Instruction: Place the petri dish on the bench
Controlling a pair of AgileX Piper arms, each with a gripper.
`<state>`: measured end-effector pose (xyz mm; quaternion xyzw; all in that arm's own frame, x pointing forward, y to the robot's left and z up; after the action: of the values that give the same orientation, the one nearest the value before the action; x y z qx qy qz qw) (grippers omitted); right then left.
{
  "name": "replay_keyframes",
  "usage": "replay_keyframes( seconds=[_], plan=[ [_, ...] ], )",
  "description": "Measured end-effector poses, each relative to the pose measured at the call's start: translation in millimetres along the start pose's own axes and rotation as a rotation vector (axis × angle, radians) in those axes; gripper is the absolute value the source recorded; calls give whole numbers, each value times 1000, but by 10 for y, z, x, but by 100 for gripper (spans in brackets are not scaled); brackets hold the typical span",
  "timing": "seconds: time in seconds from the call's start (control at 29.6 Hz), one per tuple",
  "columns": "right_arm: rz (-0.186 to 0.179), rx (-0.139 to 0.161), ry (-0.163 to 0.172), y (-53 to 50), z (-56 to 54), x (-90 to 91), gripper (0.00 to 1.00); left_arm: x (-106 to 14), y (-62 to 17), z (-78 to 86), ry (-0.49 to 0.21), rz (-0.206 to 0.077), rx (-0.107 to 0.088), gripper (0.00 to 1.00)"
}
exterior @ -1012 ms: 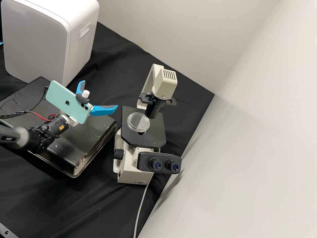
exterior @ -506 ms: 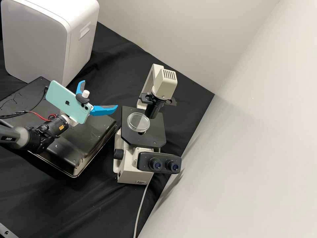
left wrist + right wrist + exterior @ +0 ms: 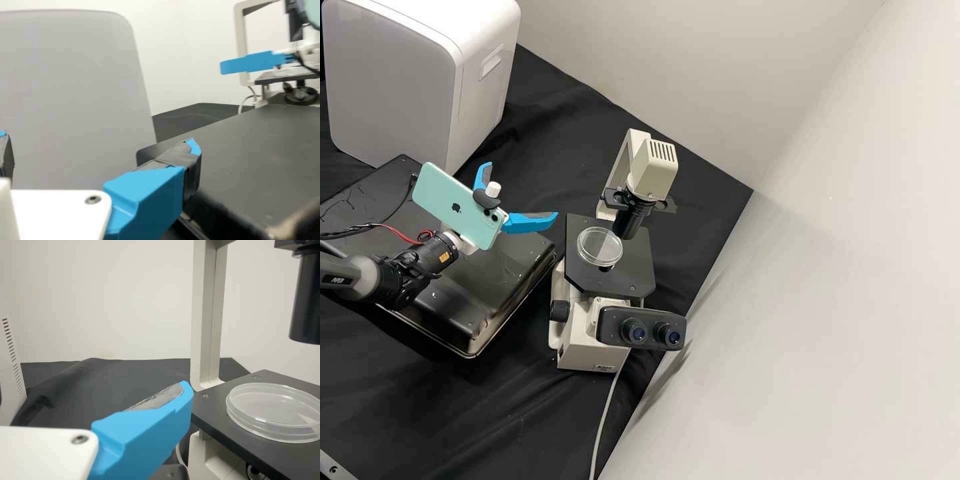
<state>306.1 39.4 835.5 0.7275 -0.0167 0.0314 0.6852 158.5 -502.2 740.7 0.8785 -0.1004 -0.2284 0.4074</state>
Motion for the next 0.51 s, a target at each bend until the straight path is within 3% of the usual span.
replay_keyframes(
  seconds=[0.2,0.27,0.34,0.51],
  plan=[
    [0,0,0,0,0,0,100,-85,20,76,-27,16,20,100],
    [0,0,0,0,0,0,100,-91,26,106,-37,21,18,100],
    [0,0,0,0,0,0,100,-103,36,147,-51,27,30,100],
    [0,0,0,0,0,0,100,-130,53,237,-85,38,19,100]
  ],
)
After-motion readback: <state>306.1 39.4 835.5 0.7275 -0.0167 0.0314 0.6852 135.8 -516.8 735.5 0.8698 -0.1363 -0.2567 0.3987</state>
